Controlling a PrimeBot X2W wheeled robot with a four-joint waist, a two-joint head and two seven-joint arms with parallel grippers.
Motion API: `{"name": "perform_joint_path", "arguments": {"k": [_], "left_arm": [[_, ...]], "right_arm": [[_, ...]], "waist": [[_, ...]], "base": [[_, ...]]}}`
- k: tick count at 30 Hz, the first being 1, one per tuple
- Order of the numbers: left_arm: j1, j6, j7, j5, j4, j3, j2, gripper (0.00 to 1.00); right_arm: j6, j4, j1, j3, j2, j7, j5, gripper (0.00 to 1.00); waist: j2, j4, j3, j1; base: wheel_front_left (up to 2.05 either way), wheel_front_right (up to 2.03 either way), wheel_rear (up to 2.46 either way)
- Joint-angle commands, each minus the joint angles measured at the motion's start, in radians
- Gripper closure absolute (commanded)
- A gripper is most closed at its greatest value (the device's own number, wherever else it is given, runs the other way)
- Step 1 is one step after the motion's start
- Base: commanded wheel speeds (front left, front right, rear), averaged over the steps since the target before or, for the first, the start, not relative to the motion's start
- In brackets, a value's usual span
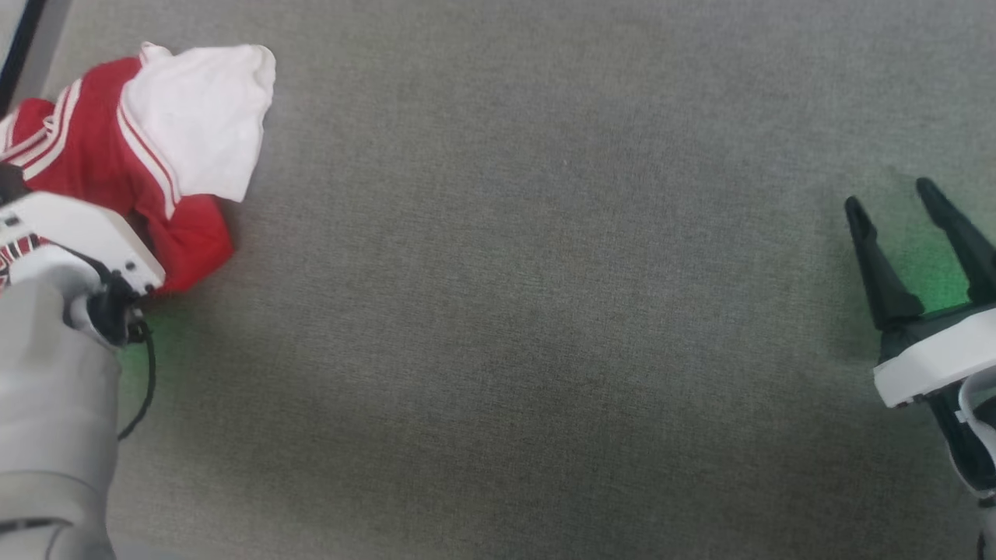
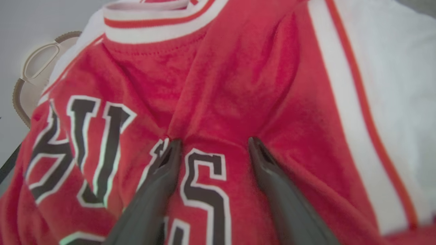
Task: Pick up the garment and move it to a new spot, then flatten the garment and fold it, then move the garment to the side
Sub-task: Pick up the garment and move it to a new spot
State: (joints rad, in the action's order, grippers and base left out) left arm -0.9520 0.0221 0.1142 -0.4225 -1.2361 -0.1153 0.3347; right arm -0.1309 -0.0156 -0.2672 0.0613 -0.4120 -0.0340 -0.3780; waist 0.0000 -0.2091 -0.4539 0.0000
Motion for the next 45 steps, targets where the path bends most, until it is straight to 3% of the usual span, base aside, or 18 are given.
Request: {"name": "perform_joint_path", "arguments": {"k": [1,7,8,9,10,15,25,30,40,45], "left_arm": [[-0.008,0.009,0.055,-0.011,-0.024,-0.001,-0.013,0.0],[-0.014,0.0,0.17,-0.03,-0.055,0.007,-0.046,0.0],[-0.019,-0.006,0.178,-0.03,-0.057,0.011,-0.051,0.08],[-0.023,-0.013,0.168,-0.023,-0.057,0.019,-0.054,0.85],[-0.028,-0.011,0.147,-0.025,-0.054,0.017,-0.052,1.0],[-0.059,-0.004,0.062,0.007,-0.026,0.04,-0.006,1.0],[-0.15,-0.064,-0.1,0.098,0.072,0.135,0.092,1.0],[-0.179,-0.09,-0.129,0.141,0.143,0.186,0.139,1.0],[-0.197,-0.124,-0.024,0.161,0.353,0.249,0.176,1.0],[-0.13,-0.121,0.083,0.147,0.59,0.27,0.191,1.0]], "right_arm": [[0.0,0.014,-0.006,-0.005,-0.007,0.006,-0.001,0.0],[0.0,0.045,-0.006,-0.023,-0.015,0.023,-0.004,0.0],[0.0,0.05,-0.006,-0.025,-0.015,0.024,-0.004,0.0],[0.0,0.053,-0.006,-0.029,-0.017,0.025,-0.003,0.0],[0.0,0.054,-0.006,-0.034,-0.017,0.026,-0.003,0.0],[0.0,0.046,0.007,-0.049,-0.006,0.017,-0.001,0.0],[0.0,-0.018,0.043,-0.068,0.061,-0.021,-0.006,0.0],[0.0,-0.048,0.064,-0.072,0.092,-0.039,-0.006,0.0],[0.0,-0.095,0.083,-0.072,0.142,-0.073,-0.009,0.0],[0.0,-0.118,0.087,-0.08,0.158,-0.093,-0.01,0.0]], "waist": [[0.0,0.005,-0.021,0.0],[0.0,0.004,-0.05,0.0],[0.0,0.003,-0.053,0.0],[0.0,0.001,-0.055,0.0],[0.0,-0.001,-0.056,0.0],[0.0,-0.011,-0.036,0.0],[0.0,-0.035,0.103,0.0],[0.0,-0.04,0.172,0.0],[0.0,-0.035,0.274,0.0],[0.0,0.002,0.304,0.0]], "base": [[0.0,0.0,0.0],[0.0,0.0,0.0],[0.0,0.0,0.0],[0.0,0.0,0.0],[0.0,0.0,0.0],[0.0,0.0,0.0],[0.0,0.0,0.0],[0.0,0.0,0.0],[0.0,0.0,0.0],[0.0,0.0,0.0]]}}
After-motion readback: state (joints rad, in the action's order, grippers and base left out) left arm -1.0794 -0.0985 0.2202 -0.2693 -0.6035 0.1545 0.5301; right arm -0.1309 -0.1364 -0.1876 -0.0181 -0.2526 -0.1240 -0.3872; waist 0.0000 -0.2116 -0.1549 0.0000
